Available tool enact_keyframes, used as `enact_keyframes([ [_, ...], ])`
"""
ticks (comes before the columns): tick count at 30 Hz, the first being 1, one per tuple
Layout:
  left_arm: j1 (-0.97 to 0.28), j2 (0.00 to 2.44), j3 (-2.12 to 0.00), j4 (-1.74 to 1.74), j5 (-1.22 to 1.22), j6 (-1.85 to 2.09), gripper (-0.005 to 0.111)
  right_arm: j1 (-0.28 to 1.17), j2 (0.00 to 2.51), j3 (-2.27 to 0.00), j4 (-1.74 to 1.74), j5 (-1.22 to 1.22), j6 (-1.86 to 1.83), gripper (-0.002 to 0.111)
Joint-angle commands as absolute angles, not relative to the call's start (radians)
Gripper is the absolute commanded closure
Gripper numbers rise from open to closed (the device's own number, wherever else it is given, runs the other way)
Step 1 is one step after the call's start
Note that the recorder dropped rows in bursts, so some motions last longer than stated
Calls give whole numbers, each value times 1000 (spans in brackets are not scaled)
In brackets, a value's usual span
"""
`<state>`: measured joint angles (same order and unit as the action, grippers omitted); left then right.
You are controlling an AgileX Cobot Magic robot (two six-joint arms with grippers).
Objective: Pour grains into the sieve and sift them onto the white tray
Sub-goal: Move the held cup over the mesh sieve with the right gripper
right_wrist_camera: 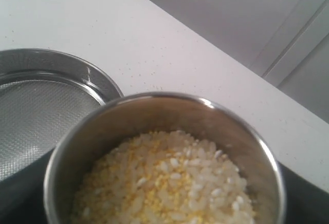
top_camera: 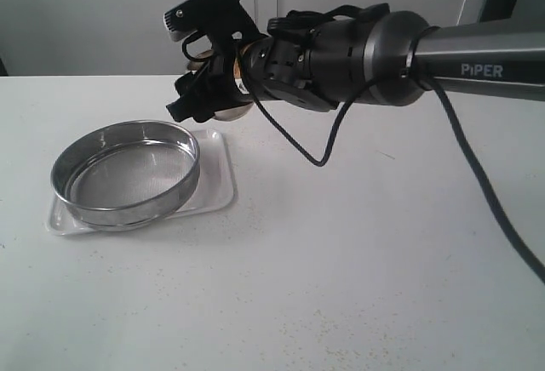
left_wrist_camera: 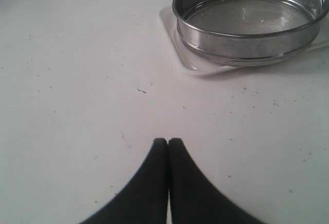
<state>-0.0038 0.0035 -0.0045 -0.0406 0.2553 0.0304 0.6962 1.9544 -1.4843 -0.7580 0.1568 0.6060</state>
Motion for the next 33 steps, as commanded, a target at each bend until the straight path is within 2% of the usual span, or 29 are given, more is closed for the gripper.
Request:
enact_keyframes([
  [1, -2, 0, 0, -48, 254, 30, 107, 702, 1956, -1513, -759, 166, 579, 108],
  [33, -2, 0, 0, -48, 254, 30, 107, 781, 2130, -1768, -724, 335, 491, 108],
])
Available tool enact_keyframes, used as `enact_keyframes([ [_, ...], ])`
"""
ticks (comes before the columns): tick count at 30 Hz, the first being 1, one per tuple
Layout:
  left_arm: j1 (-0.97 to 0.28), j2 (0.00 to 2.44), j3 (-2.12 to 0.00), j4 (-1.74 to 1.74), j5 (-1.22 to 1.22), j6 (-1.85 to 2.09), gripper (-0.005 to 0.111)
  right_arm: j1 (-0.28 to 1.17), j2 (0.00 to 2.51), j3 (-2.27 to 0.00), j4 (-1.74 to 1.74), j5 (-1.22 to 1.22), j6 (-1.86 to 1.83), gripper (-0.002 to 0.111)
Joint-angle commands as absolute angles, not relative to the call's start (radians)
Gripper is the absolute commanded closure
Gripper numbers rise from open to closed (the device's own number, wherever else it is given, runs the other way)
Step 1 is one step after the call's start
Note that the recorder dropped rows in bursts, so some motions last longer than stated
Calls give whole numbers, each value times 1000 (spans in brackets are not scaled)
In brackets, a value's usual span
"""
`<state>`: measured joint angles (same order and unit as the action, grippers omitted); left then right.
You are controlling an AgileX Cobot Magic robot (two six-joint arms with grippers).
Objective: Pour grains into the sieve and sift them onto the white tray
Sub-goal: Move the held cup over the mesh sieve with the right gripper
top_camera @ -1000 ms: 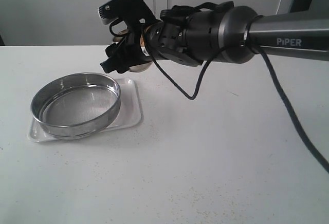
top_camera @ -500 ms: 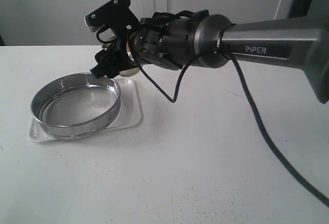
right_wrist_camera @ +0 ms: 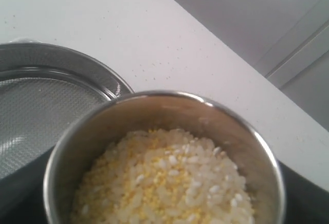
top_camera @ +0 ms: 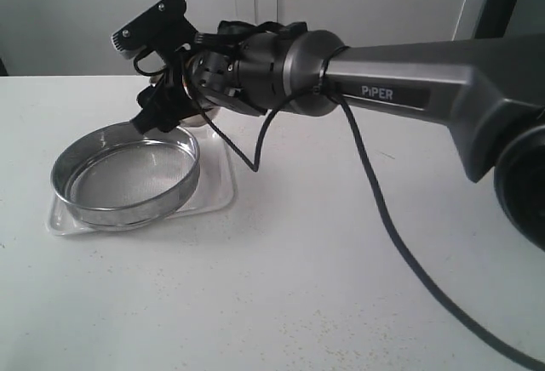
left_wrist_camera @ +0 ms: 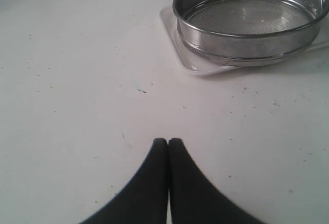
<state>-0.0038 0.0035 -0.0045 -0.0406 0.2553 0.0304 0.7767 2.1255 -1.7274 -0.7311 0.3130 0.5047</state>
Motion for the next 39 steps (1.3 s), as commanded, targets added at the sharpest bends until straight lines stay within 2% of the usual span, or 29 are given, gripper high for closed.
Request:
enact_keyframes([
  [1, -2, 0, 0, -48, 254, 30, 107, 784, 2134, -1778, -724, 345, 489, 108],
  [28, -2, 0, 0, -48, 254, 30, 107, 848, 2276, -2023, -691, 562, 210, 108],
  [39, -2, 0, 0, -48, 254, 30, 107, 848, 2280, -2036, -735, 580, 181, 108],
])
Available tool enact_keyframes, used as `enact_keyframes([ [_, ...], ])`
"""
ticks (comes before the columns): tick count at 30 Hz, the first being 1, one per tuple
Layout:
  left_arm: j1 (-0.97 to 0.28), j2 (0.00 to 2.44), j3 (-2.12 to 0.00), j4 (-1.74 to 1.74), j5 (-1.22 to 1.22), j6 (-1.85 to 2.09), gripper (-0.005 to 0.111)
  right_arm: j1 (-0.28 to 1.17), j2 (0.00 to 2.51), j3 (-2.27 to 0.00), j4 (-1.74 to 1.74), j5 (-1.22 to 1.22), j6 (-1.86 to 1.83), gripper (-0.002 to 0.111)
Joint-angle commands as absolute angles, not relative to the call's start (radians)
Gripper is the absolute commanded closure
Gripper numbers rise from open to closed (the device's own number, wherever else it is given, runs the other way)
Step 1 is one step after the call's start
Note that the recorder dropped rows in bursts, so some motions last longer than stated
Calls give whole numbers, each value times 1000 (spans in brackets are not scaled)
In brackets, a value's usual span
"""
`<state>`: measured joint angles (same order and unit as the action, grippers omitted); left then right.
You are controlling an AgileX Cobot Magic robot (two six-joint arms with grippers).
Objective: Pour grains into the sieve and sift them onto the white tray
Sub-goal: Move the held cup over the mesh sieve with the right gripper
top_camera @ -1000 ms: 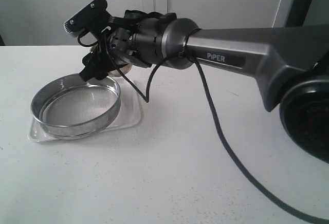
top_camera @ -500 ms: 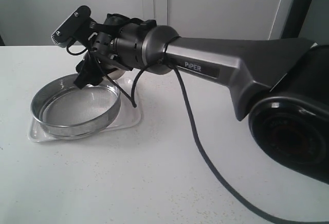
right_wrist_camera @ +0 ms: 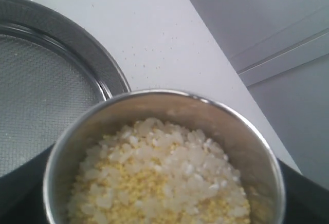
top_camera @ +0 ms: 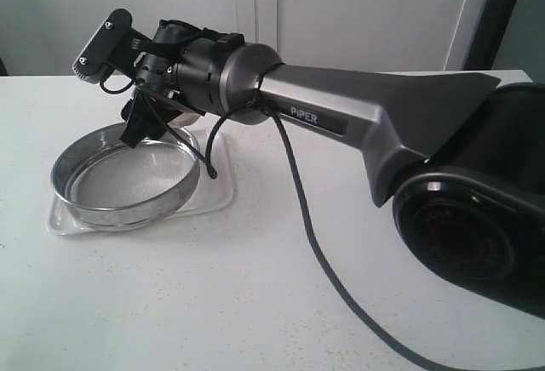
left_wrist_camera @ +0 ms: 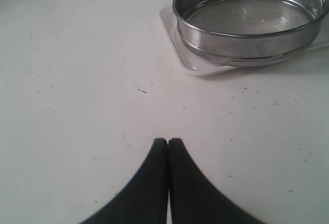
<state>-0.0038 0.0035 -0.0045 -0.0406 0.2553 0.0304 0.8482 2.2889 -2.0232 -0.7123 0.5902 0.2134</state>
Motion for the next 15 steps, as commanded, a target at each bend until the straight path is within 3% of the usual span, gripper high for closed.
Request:
enact_keyframes([
  [1, -2, 0, 0, -48, 254, 30, 107, 848, 2280, -2036, -735, 580, 175, 108],
  [15, -2, 0, 0, -48, 254, 30, 107, 848, 2280, -2036, -735, 580, 153, 108],
])
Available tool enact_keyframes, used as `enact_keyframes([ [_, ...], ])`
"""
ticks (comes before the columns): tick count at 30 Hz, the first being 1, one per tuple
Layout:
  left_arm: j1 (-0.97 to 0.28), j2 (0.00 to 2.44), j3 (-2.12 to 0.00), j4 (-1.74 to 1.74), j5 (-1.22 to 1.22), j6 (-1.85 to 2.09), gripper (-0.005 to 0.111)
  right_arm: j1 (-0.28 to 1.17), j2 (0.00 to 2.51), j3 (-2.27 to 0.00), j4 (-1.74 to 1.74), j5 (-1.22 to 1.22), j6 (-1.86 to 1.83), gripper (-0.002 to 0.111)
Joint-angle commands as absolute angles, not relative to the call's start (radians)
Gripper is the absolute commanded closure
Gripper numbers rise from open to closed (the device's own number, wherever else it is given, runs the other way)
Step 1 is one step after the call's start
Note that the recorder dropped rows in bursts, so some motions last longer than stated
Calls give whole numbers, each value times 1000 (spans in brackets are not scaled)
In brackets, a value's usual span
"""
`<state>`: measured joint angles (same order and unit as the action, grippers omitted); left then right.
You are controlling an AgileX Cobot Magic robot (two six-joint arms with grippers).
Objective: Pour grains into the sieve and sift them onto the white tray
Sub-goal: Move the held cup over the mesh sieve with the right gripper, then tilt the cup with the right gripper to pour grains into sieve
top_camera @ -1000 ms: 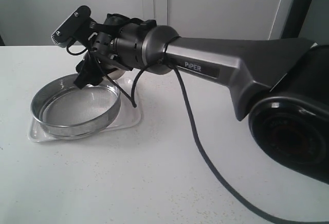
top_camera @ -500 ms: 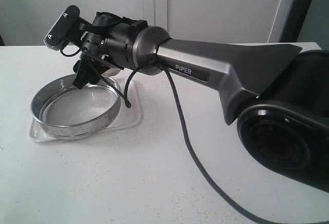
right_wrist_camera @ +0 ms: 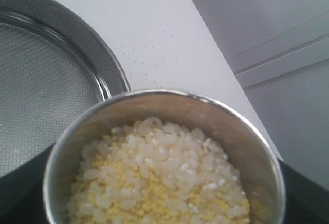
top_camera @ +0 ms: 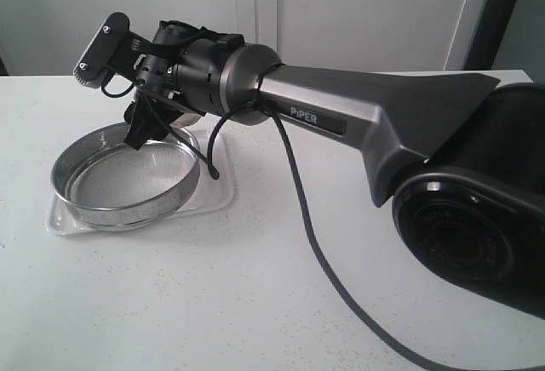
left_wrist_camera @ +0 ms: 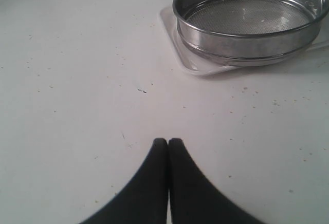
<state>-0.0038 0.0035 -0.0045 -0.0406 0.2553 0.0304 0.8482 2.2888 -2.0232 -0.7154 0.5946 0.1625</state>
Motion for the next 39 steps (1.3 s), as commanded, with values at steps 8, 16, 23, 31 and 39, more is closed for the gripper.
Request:
enact_keyframes([
  [8, -2, 0, 0, -48, 254, 30, 107, 848, 2280, -2036, -784, 568, 161, 108],
  [16, -2, 0, 0, -48, 254, 30, 107, 862, 2283, -2036, -892, 559, 251, 108],
  [23, -2, 0, 0, -48, 254, 30, 107, 893, 2308, -2036, -1073, 562, 299, 108],
  [31, -2, 0, 0, -48, 254, 30, 107, 915, 2348, -2036, -1125, 573, 299, 108],
  [39, -2, 0, 0, -48, 254, 30, 107, 915, 2350, -2036, -1161, 567, 254, 108],
])
